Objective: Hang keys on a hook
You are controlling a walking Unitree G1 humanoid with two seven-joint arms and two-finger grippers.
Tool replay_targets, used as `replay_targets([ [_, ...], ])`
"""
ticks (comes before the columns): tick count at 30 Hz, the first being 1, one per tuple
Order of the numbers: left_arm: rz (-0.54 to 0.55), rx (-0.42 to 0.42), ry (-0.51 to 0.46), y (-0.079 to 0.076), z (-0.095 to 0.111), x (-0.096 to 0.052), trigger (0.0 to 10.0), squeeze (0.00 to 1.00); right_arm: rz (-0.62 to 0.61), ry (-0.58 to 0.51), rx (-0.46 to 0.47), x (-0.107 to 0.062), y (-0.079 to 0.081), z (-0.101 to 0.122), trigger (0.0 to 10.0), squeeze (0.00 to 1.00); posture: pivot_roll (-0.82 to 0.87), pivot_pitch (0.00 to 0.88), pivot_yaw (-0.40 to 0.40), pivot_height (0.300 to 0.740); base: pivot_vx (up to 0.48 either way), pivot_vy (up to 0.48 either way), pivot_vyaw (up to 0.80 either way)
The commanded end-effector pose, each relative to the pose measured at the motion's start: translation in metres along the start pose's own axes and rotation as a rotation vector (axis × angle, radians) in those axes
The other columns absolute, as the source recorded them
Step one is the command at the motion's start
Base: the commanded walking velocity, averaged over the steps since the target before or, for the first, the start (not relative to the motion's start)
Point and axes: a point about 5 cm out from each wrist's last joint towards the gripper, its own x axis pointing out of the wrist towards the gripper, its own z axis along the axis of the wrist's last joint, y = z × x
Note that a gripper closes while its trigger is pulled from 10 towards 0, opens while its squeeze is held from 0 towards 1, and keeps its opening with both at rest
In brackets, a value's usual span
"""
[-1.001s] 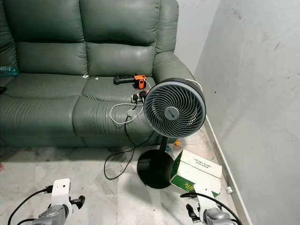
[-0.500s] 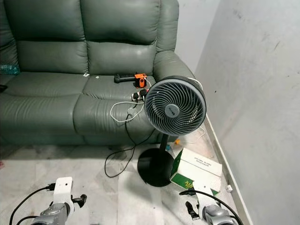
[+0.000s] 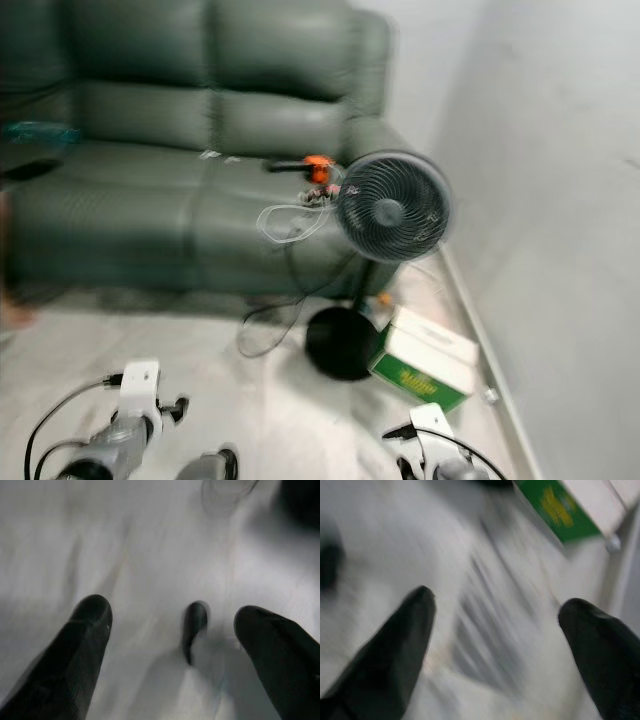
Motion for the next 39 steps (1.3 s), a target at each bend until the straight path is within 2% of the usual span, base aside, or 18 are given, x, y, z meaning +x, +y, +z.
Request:
replay_targets([
  [1,-0.017,0.009,-0.048,-0.007,0.018,0.001,10.0,0.0,-0.014,0.032,0.002,-0.001,-0.004,-0.009,10.0,0.0,0.12,0.0,-0.095,0.74,0.0,0.0,0.0],
  [10,-0.019,-0.015,-0.05,-0.007,0.018,0.001,10.0,0.0,-0.002,0.036,0.008,-0.001,-0.003,-0.009,10.0,0.0,0.12,0.0,-0.095,0.74,0.0,0.0,0.0],
  [17,-0.009,-0.002,-0.058,-0.006,0.018,0.001,10.0,0.0,-0.007,0.025,0.025,-0.001,-0.003,-0.009,10.0,0.0,0.12,0.0,-0.095,0.74,0.0,0.0,0.0],
  [20,-0.002,-0.009,-0.077,-0.006,0.02,0.001,10.0,0.0,-0.029,-0.001,0.065,-0.001,-0.004,-0.008,10.0,0.0,0.12,0.0,-0.095,0.74,0.0,0.0,0.0],
  [21,0.005,0.0,-0.099,-0.006,0.022,0.001,10.0,0.0,-0.051,-0.026,0.105,-0.001,-0.005,-0.006,10.0,0.0,0.12,0.0,-0.098,0.74,0.0,0.0,0.0],
  [22,0.004,-0.047,-0.124,-0.006,0.023,0.001,10.0,0.0,-0.07,-0.056,0.143,-0.002,-0.006,-0.005,10.0,0.0,0.12,0.0,-0.095,0.74,0.0,0.0,0.0],
  [26,-0.002,-0.095,-0.178,-0.007,0.026,0.0,10.0,0.0,-0.098,-0.123,0.208,-0.002,-0.008,-0.001,10.0,0.0,0.12,0.0,-0.095,0.74,0.0,0.0,0.0],
  [28,0.007,-0.074,-0.222,-0.006,0.03,-0.001,10.0,0.0,-0.101,-0.168,0.251,-0.003,-0.008,0.002,10.0,0.0,0.1,0.0,-0.081,0.74,0.0,0.0,0.0],
  [32,0.002,-0.046,-0.275,-0.005,0.036,-0.002,10.0,0.0,-0.102,-0.211,0.264,-0.004,-0.008,0.006,10.0,0.0,0.09,0.0,-0.076,0.74,0.0,0.0,0.0],
  [34,-0.014,-0.071,-0.426,0.022,0.09,-0.008,10.0,0.0,-0.086,-0.436,0.26,-0.014,-0.033,0.104,10.0,0.0,0.09,0.0,-0.073,0.74,0.0,0.0,0.0],
  [35,-0.033,-0.073,-0.494,0.031,0.113,-0.013,10.0,0.0,-0.073,-0.52,0.254,-0.023,-0.041,0.14,10.0,0.0,0.09,0.0,-0.073,0.74,0.0,0.0,0.0],
  [36,-0.043,-0.057,-0.547,0.036,0.129,-0.018,10.0,0.0,-0.059,-0.578,0.249,-0.031,-0.046,0.162,10.0,0.0,0.09,0.0,-0.074,0.74,0.0,0.0,0.0],
  [37,-0.068,-0.039,-0.606,0.035,0.14,-0.023,10.0,0.0,-0.029,-0.624,0.259,-0.036,-0.047,0.174,10.0,0.0,0.09,0.0,-0.073,0.74,0.0,0.0,0.0],
  [39,-0.082,-0.034,-0.629,0.032,0.143,-0.024,10.0,0.0,-0.011,-0.64,0.247,-0.038,-0.046,0.178,10.0,0.0,0.09,0.0,-0.074,0.74,0.0,0.0,0.0],
])
